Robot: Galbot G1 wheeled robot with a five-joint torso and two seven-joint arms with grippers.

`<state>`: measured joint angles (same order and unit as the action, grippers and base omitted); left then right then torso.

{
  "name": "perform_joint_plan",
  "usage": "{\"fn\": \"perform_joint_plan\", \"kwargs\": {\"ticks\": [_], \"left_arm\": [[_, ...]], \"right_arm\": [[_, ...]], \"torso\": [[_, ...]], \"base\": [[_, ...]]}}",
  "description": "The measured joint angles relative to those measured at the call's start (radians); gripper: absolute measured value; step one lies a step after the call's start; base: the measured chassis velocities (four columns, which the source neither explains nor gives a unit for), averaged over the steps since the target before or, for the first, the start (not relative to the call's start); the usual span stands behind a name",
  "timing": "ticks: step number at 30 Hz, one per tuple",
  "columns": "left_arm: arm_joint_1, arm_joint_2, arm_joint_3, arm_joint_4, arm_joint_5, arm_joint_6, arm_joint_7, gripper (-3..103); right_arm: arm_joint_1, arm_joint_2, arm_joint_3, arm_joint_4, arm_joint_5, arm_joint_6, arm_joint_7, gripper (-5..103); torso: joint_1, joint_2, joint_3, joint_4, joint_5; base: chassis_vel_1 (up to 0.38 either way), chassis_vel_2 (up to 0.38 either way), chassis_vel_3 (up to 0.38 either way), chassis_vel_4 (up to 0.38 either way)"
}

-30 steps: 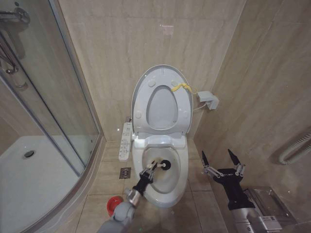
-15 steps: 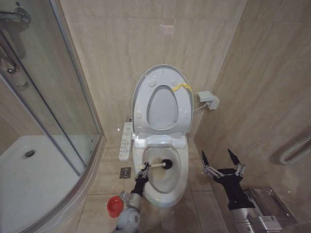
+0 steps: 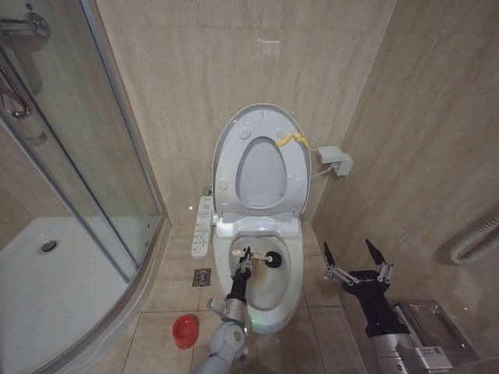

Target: Open the toilet lid, clean the toilet bowl with a toilet brush, close the toilet lid, and flush.

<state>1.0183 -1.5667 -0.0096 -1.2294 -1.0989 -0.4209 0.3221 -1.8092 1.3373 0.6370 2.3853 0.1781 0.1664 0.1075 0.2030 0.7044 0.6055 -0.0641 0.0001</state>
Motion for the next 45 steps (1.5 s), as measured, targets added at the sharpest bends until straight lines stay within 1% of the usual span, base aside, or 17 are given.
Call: {"fn": "perform_joint_plan", "kwargs": {"ticks": [1,6,9,11,12,13,16,17,20,22,27,28,30,36,40,41,45], "left_arm": [[-0.001,-0.003,-0.001,-0.003,-0.031,0.003,0.032,24],[-0.006,-0.014,-0.008,-0.018,-0.093,0.012,0.080,26],[-0.009,-0.015,-0.011,-0.016,-0.086,0.012,0.093,26],[-0.015,-0.009,-0.014,0.007,-0.039,0.003,0.105,26],[-0.020,-0.001,-0.017,0.036,0.018,-0.012,0.113,26],[-0.020,-0.001,-0.017,0.036,0.018,-0.012,0.113,26],[-0.039,0.016,-0.029,0.129,0.183,-0.061,0.148,25],[-0.039,0.016,-0.029,0.129,0.183,-0.061,0.148,25],[-0.053,0.019,-0.038,0.189,0.297,-0.103,0.169,25],[-0.058,0.015,-0.042,0.209,0.337,-0.123,0.173,23],[-0.058,-0.005,-0.043,0.167,0.254,-0.121,0.167,23],[-0.058,-0.019,-0.047,0.129,0.191,-0.109,0.162,23],[-0.061,-0.032,-0.056,0.102,0.145,-0.099,0.157,23],[-0.074,-0.043,-0.078,0.101,0.128,-0.097,0.163,23],[-0.087,-0.041,-0.087,0.200,0.238,-0.138,0.200,22],[-0.087,-0.041,-0.087,0.200,0.238,-0.138,0.200,22],[-0.096,-0.036,-0.089,0.244,0.366,-0.166,0.196,21]], "right_arm": [[0.000,0.000,0.000,0.000,0.000,0.000,0.000,100],[0.000,0.000,0.000,0.000,0.000,0.000,0.000,100],[0.000,0.000,0.000,0.000,0.000,0.000,0.000,100],[0.000,0.000,0.000,0.000,0.000,0.000,0.000,100],[0.000,0.000,0.000,0.000,0.000,0.000,0.000,100],[0.000,0.000,0.000,0.000,0.000,0.000,0.000,100],[0.000,0.000,0.000,0.000,0.000,0.000,0.000,100],[0.000,0.000,0.000,0.000,0.000,0.000,0.000,100],[0.000,0.000,0.000,0.000,0.000,0.000,0.000,100],[0.000,0.000,0.000,0.000,0.000,0.000,0.000,100],[0.000,0.000,0.000,0.000,0.000,0.000,0.000,100],[0.000,0.000,0.000,0.000,0.000,0.000,0.000,100],[0.000,0.000,0.000,0.000,0.000,0.000,0.000,100],[0.000,0.000,0.000,0.000,0.000,0.000,0.000,100],[0.000,0.000,0.000,0.000,0.000,0.000,0.000,100],[0.000,0.000,0.000,0.000,0.000,0.000,0.000,100],[0.000,0.000,0.000,0.000,0.000,0.000,0.000,100]], "torso": [[0.000,0.000,0.000,0.0000,0.0000],[0.000,0.000,0.000,0.0000,-0.0001],[0.000,0.000,0.000,0.0000,-0.0002],[0.000,0.000,0.000,-0.0001,-0.0003],[0.000,0.000,0.000,-0.0003,-0.0004],[0.000,0.000,0.000,-0.0003,-0.0004],[0.000,0.000,0.000,-0.0003,-0.0006],[0.000,0.000,0.000,-0.0003,-0.0006],[0.000,0.000,0.000,0.0003,-0.0001],[0.000,0.000,0.000,0.0003,-0.0002],[0.000,0.000,0.000,-0.0001,-0.0001],[0.000,0.000,0.000,-0.0004,-0.0002],[0.000,0.000,0.000,-0.0005,-0.0002],[0.000,0.000,0.000,-0.0001,-0.0002],[0.000,0.000,0.000,0.0003,-0.0001],[0.000,0.000,0.000,0.0003,-0.0001],[0.000,0.000,0.000,0.0004,0.0000]], "base": [[0.000,0.000,0.000,0.000],[0.000,0.000,0.000,0.000],[0.000,0.000,0.000,0.000],[0.000,0.000,0.000,0.000],[0.000,0.000,0.000,0.000],[0.000,0.000,0.000,0.000],[0.000,0.000,0.000,0.000],[0.000,0.000,0.000,0.000],[0.000,0.000,0.000,0.000],[0.000,0.000,0.000,0.000],[0.000,0.000,0.000,0.000],[0.000,0.000,0.000,0.000],[0.000,0.000,0.000,0.000],[0.000,0.000,0.000,0.000],[0.000,0.000,0.000,0.000],[0.000,0.000,0.000,0.000],[0.000,0.000,0.000,0.000]]}}
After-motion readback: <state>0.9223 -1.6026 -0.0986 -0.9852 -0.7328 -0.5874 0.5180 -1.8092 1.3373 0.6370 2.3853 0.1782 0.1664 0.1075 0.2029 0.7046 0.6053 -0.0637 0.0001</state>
